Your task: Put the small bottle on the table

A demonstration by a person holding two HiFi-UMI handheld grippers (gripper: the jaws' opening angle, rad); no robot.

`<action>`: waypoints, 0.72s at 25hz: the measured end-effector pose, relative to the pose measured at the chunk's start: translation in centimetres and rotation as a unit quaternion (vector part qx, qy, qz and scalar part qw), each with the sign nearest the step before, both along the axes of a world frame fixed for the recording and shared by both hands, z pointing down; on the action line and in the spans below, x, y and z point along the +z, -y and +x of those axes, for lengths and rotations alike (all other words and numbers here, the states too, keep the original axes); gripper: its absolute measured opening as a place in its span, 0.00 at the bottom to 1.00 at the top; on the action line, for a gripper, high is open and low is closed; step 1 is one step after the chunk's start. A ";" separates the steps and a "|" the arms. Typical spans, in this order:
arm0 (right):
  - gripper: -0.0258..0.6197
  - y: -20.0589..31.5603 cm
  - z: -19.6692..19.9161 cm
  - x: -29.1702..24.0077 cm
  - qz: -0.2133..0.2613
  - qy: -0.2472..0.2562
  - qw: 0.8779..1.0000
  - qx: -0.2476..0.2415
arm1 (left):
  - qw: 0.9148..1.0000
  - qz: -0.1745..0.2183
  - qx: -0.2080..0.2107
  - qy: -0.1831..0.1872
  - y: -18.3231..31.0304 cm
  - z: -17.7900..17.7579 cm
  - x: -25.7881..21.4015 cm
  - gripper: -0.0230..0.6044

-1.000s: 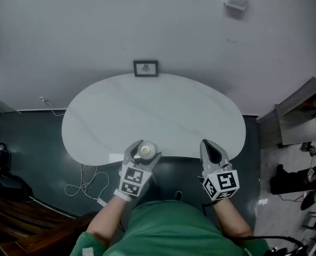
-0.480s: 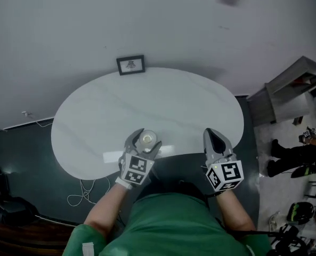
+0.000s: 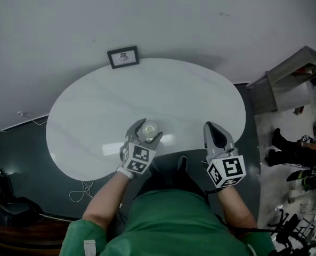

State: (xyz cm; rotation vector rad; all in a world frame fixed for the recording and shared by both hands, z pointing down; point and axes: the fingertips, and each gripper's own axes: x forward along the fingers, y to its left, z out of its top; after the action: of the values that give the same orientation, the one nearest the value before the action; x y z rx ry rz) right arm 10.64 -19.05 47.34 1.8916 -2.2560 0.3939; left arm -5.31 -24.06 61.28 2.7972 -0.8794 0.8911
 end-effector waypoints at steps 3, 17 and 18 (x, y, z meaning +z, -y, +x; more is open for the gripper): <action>0.04 0.5 0.7 0.6 -0.007 0.004 1.000 -0.003 | 1.000 -0.002 0.003 0.004 0.8 1.0 1.0 0.58; 0.04 0.2 3.5 3.7 -0.042 0.012 0.999 -0.002 | 0.999 -0.031 0.015 0.021 1.5 3.7 6.4 0.58; 0.04 0.2 3.5 3.8 -0.044 0.012 0.999 -0.003 | 0.999 -0.030 0.017 0.022 1.6 4.0 6.7 0.58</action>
State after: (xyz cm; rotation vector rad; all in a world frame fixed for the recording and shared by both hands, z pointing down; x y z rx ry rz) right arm 14.19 -19.28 51.14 1.8463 -2.2193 0.5087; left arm -1.36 -25.64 67.94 2.7592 -0.7976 0.9723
